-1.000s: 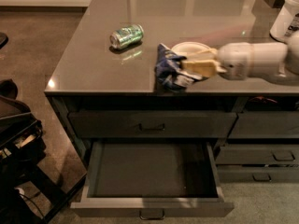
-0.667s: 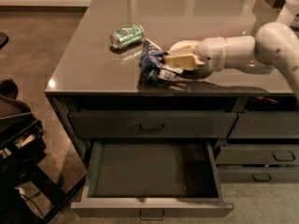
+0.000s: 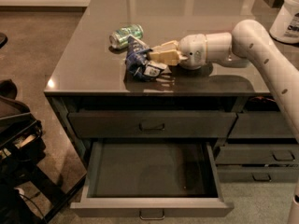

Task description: Pick blue chip bag from middle drawer and place on counter

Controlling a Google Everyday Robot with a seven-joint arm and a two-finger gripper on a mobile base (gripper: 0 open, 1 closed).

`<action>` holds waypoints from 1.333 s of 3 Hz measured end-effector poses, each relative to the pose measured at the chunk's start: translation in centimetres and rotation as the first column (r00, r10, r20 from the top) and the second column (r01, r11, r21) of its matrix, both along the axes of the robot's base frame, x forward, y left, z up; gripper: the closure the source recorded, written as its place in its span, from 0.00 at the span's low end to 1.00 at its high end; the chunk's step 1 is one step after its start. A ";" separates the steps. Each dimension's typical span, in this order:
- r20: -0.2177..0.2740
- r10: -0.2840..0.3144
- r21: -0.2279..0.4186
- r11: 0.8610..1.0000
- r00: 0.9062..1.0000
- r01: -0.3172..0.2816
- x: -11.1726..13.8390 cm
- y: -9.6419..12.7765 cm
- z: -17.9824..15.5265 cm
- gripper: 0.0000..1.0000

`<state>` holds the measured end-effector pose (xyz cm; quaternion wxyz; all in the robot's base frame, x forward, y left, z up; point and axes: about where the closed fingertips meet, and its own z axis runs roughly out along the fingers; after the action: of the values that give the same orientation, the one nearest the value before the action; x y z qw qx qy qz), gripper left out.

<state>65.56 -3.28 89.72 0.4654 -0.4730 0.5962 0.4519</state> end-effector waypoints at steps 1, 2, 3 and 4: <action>0.000 0.000 0.000 1.000 1.000 0.000 0.0 0.0 0.0 0.58; 0.000 0.000 0.000 1.000 1.000 0.000 0.0 0.0 0.0 0.35; 0.000 0.000 0.000 1.000 1.000 0.000 0.0 0.0 0.0 0.12; 0.000 0.000 0.000 1.000 1.000 0.000 0.0 0.0 0.0 0.00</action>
Offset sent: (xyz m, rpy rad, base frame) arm 0.0000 0.0000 0.0000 0.0000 0.0000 0.0000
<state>65.56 -3.26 89.72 0.4654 -0.4730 0.5961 0.4520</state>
